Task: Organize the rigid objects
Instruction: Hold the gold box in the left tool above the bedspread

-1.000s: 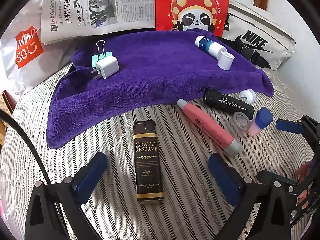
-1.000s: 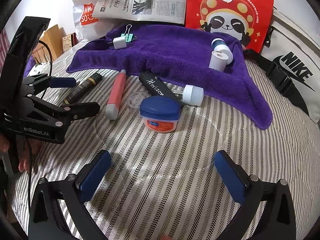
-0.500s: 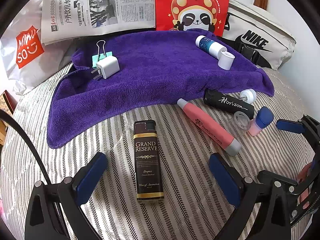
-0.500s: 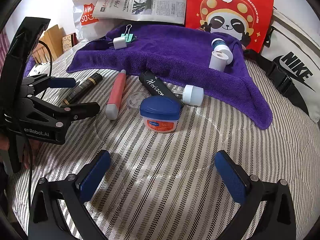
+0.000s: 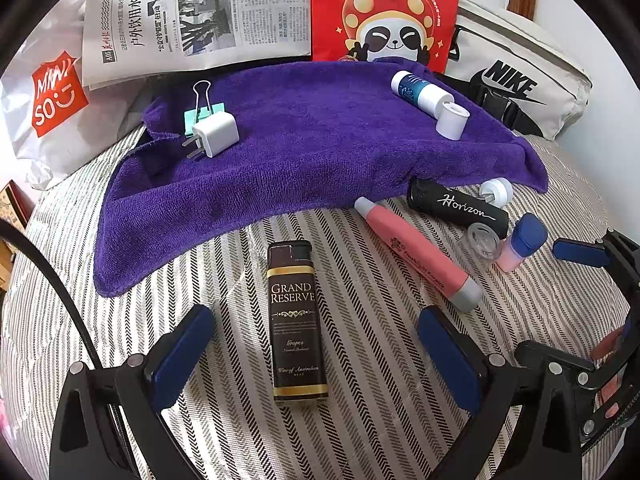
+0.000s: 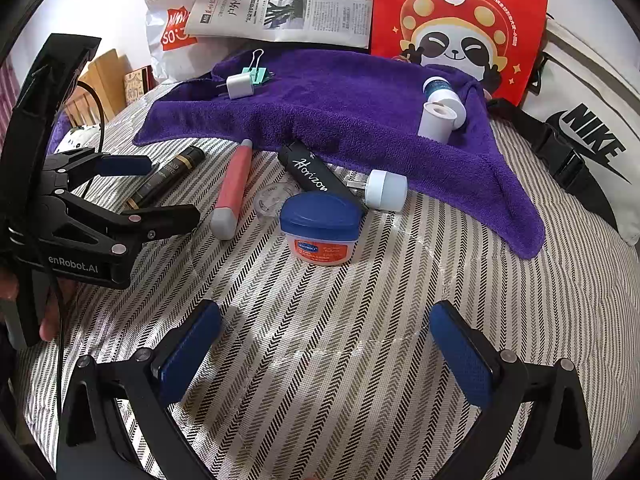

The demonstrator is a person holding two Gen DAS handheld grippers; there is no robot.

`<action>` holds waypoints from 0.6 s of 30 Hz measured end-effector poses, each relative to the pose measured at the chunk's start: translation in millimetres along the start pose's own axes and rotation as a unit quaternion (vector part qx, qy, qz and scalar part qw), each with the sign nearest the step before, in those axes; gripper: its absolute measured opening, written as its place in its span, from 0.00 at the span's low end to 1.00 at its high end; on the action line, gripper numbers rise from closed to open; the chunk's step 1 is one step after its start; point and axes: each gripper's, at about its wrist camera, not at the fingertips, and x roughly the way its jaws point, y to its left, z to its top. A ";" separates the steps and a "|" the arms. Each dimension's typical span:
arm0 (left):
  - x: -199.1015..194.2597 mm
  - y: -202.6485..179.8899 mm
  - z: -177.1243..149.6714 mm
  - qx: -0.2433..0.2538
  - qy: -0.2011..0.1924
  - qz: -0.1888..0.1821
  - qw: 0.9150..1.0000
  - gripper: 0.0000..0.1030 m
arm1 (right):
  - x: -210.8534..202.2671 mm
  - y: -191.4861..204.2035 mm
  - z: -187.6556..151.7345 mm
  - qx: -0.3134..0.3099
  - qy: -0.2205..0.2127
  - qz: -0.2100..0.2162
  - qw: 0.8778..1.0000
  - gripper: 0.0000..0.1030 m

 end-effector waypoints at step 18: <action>-9.1 8.0 -3.2 -0.029 -0.017 0.025 0.999 0.93 | 0.2 0.0 0.9 0.000 0.000 0.000 1.000 1.00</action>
